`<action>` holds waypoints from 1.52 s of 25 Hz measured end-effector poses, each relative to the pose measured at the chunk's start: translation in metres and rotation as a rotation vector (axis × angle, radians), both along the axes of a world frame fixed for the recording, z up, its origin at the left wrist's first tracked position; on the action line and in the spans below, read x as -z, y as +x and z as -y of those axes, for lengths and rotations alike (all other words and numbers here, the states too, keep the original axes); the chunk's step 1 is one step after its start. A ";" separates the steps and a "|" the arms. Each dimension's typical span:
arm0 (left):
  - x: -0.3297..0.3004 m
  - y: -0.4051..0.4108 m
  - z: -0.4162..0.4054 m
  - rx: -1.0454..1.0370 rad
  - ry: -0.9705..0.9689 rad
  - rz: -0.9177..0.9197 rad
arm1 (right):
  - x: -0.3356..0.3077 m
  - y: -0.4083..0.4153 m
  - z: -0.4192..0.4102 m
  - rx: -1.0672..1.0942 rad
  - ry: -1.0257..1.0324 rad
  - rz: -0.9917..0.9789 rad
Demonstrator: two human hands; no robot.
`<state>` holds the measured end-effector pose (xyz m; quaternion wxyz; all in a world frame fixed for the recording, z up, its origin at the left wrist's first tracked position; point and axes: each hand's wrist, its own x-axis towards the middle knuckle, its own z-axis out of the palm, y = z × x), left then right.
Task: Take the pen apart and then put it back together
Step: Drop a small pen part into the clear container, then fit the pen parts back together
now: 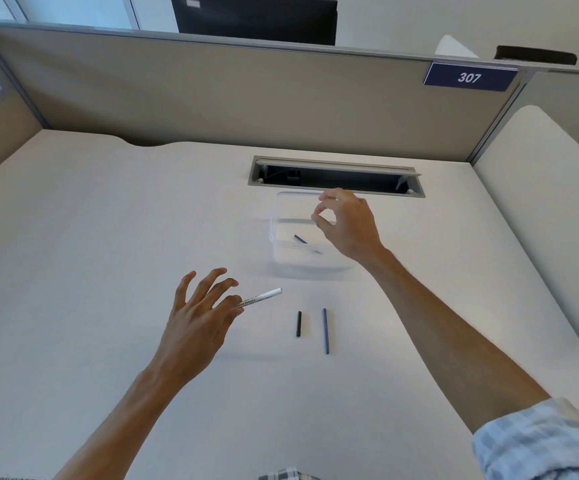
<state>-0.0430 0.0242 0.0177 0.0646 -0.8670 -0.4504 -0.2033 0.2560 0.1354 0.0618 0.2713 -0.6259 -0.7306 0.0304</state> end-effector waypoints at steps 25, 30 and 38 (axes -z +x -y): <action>-0.008 0.018 0.031 0.005 0.006 -0.009 | 0.102 -0.035 0.170 0.340 -0.267 -0.061; -0.005 0.019 0.039 -0.006 -0.008 -0.017 | 0.105 -0.038 0.173 0.364 -0.239 -0.093; -0.008 0.019 0.039 -0.015 -0.015 -0.027 | 0.075 -0.017 0.180 0.380 -0.272 -0.749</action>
